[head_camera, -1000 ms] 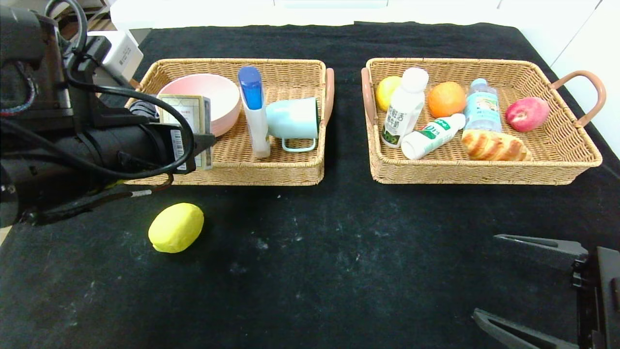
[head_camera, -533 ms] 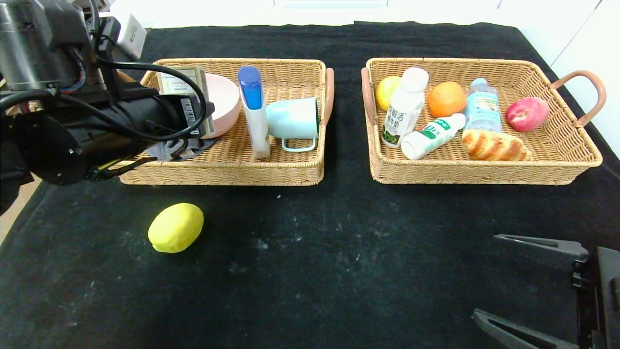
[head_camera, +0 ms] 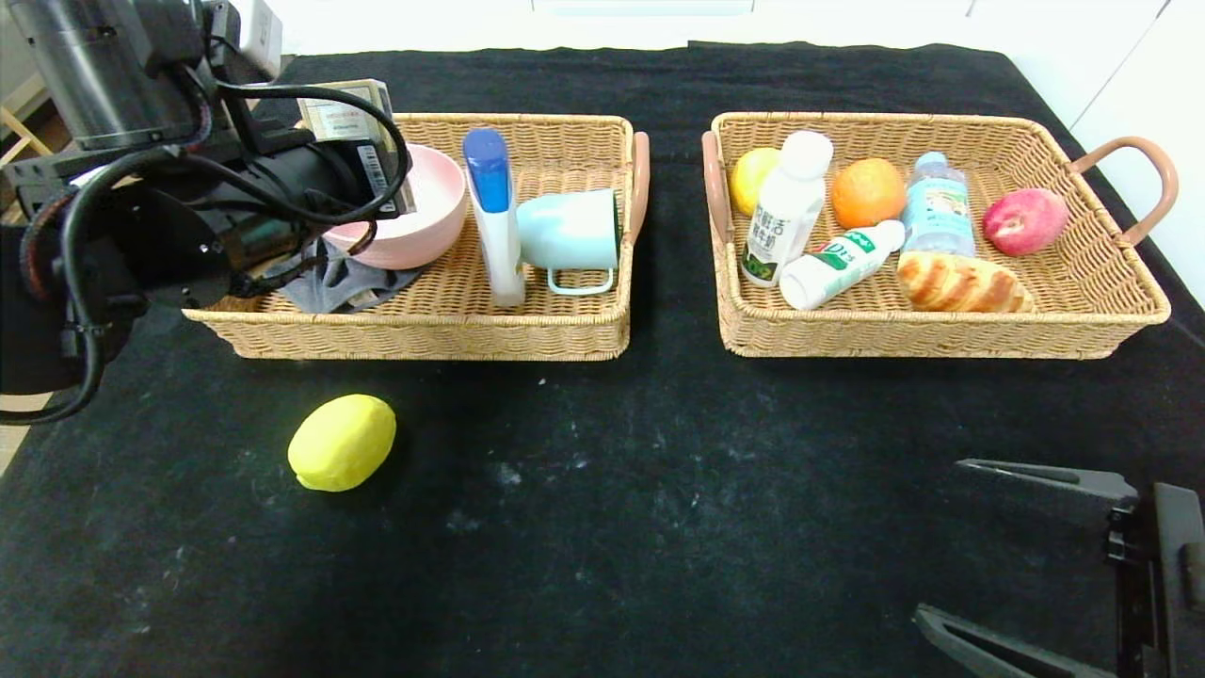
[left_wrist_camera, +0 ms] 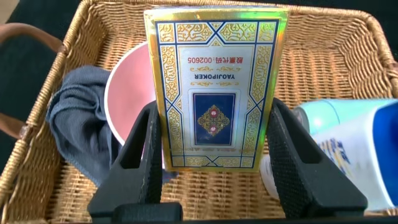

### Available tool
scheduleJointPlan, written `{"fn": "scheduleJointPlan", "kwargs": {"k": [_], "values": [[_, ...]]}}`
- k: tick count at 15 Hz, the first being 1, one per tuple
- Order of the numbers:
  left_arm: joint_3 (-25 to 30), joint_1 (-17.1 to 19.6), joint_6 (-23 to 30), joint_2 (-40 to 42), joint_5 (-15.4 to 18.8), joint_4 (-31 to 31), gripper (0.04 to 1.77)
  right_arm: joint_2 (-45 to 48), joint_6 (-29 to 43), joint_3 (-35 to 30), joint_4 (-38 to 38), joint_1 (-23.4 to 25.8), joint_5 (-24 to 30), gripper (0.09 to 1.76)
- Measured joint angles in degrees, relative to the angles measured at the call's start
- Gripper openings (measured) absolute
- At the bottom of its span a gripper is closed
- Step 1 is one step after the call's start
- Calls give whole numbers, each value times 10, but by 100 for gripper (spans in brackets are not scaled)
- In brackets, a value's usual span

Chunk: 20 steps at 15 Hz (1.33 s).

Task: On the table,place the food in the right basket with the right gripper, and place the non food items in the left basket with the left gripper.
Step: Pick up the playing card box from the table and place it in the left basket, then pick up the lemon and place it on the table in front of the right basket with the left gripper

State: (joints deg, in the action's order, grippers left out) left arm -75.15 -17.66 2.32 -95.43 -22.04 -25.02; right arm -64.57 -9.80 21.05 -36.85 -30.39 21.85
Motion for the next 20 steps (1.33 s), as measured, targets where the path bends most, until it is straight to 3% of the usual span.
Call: {"fn": "scheduleJointPlan", "kwargs": {"k": [6, 12, 16, 20], "values": [[-27, 4, 2, -32, -1, -2, 102, 0, 0, 0, -1, 0, 0, 171], [-29, 5, 2, -40, -4, -2, 138, 2, 0, 0, -2, 0, -1, 171], [-23, 4, 2, -37, -6, -2, 151, 2, 0, 0, -3, 0, 0, 171], [4, -11, 1, -5, -15, 41, 159, 3, 0, 0, -3, 0, 0, 171]]}}
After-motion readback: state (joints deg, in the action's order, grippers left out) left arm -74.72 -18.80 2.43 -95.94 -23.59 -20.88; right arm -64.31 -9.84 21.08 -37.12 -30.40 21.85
